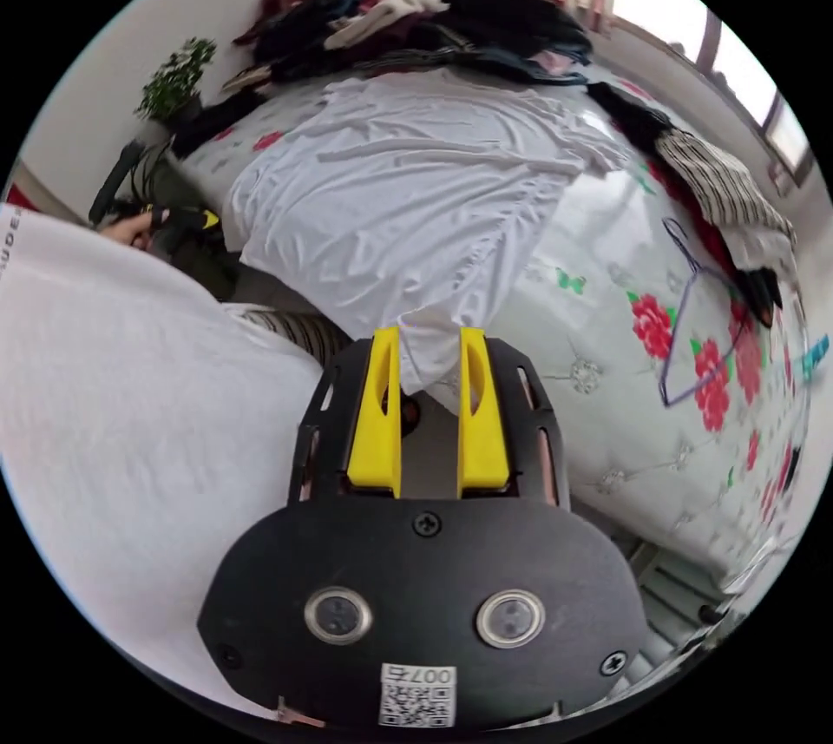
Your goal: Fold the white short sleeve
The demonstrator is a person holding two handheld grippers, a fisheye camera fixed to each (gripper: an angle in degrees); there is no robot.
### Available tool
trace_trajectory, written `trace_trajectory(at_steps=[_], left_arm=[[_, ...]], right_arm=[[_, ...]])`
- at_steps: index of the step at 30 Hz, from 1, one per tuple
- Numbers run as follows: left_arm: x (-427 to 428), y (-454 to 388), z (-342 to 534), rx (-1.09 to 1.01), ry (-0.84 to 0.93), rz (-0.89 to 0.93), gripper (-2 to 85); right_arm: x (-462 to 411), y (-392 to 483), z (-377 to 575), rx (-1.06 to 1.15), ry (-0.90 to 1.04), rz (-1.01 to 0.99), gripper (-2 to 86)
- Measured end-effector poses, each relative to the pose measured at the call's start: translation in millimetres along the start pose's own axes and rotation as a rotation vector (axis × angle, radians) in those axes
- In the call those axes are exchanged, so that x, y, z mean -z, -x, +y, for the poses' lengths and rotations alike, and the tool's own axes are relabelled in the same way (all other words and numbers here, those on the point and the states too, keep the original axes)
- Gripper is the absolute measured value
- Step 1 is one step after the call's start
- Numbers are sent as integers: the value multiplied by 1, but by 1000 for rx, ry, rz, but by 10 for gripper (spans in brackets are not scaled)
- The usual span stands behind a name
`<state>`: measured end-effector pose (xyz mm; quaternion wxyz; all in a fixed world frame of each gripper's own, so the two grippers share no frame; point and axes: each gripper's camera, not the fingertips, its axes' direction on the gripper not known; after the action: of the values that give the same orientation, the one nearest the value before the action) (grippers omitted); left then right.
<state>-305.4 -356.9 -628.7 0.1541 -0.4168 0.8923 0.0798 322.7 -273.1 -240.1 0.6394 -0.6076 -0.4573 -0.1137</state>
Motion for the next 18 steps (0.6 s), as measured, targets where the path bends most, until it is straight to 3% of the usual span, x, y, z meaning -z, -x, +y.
trace_trajectory(at_steps=[5,10,18], left_arm=[[-15,-6,-14,-15,45,-5,75],[-16,-2,-25,-40,132,-1,6],[44,27,-18,-105,21,47,-9]], right_arm=[[-43,20,-17,54,171,28,58],[-27,2,-22,-19,135,56,8],[42,-62,-5,-204,-23,-102,-2]])
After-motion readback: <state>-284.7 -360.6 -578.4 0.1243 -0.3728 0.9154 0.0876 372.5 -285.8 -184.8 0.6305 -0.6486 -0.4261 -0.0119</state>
